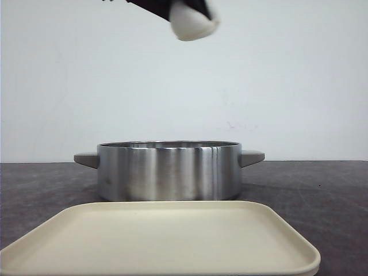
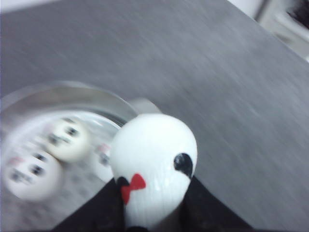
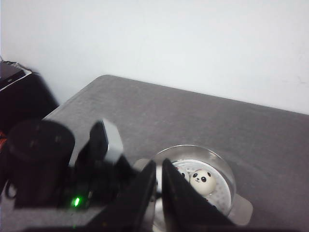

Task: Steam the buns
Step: 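Carry the last bun with the left gripper into the pot and release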

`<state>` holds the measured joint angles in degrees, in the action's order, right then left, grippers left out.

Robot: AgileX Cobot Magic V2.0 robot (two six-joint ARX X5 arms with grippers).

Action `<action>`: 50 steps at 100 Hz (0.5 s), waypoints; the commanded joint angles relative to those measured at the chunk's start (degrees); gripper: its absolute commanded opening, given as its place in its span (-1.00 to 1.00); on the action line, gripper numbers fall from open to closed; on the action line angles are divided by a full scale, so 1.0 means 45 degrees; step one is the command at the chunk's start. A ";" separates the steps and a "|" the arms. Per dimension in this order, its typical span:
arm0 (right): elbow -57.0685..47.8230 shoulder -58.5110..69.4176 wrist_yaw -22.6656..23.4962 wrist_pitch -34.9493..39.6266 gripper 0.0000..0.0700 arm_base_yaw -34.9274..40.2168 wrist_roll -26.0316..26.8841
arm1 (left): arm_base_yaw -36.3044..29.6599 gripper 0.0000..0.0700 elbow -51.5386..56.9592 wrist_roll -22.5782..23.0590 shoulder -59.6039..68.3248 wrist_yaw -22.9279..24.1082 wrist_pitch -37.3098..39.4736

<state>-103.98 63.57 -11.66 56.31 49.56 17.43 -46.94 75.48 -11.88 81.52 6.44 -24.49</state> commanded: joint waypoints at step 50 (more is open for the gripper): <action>0.0034 0.0442 -0.0529 0.0452 -0.96 0.0136 0.0287 | 0.2691 -0.97 0.0189 0.0432 0.4163 -0.1258 0.0296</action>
<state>-102.96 64.58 -13.72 58.37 49.56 17.67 -34.72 75.48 -10.98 98.13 1.10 -23.75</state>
